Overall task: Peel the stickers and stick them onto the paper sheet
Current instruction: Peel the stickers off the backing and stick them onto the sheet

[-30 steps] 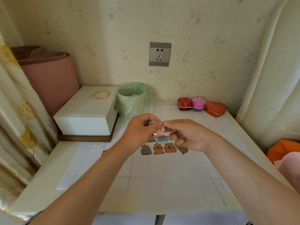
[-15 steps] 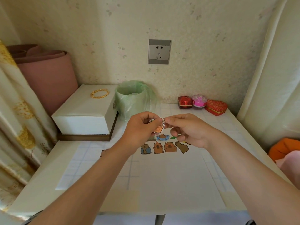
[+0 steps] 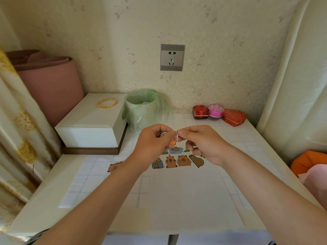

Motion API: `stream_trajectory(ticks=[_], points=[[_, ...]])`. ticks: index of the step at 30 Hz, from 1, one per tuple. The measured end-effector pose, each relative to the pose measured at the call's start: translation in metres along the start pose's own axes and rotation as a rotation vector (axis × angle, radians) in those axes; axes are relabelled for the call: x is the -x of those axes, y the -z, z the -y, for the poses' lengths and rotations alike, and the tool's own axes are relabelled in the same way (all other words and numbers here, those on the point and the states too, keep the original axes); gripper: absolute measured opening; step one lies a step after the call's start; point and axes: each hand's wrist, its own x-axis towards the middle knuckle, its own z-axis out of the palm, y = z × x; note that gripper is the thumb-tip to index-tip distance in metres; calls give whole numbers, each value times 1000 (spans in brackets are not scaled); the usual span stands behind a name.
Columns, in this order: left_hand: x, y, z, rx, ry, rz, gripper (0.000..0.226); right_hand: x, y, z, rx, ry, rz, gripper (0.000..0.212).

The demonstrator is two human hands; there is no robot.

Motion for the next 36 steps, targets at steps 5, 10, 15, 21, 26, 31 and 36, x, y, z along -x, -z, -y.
stream_trajectory(ticks=[5,10,15,21,26,31,36], points=[[1,0,0,16,6,-6,5,-1,-1,-1,-51,-33,27,17],[1,1,1,-37,-8,-21,6,3,-5,2,158,47,-30,19],[1,-2,2,-78,-34,-22,8,3,-9,1,354,188,-82,25],[2,-2,2,-135,-73,-17,9,3,-8,-2,553,334,-99,23],[0,0,4,-179,-105,-11,6,3,-8,-3,615,359,-111,22],[0,2,2,-113,-68,6,6,5,-9,4,440,270,-80,24],[1,7,-4,29,10,73,6,8,-7,8,113,83,7,25]])
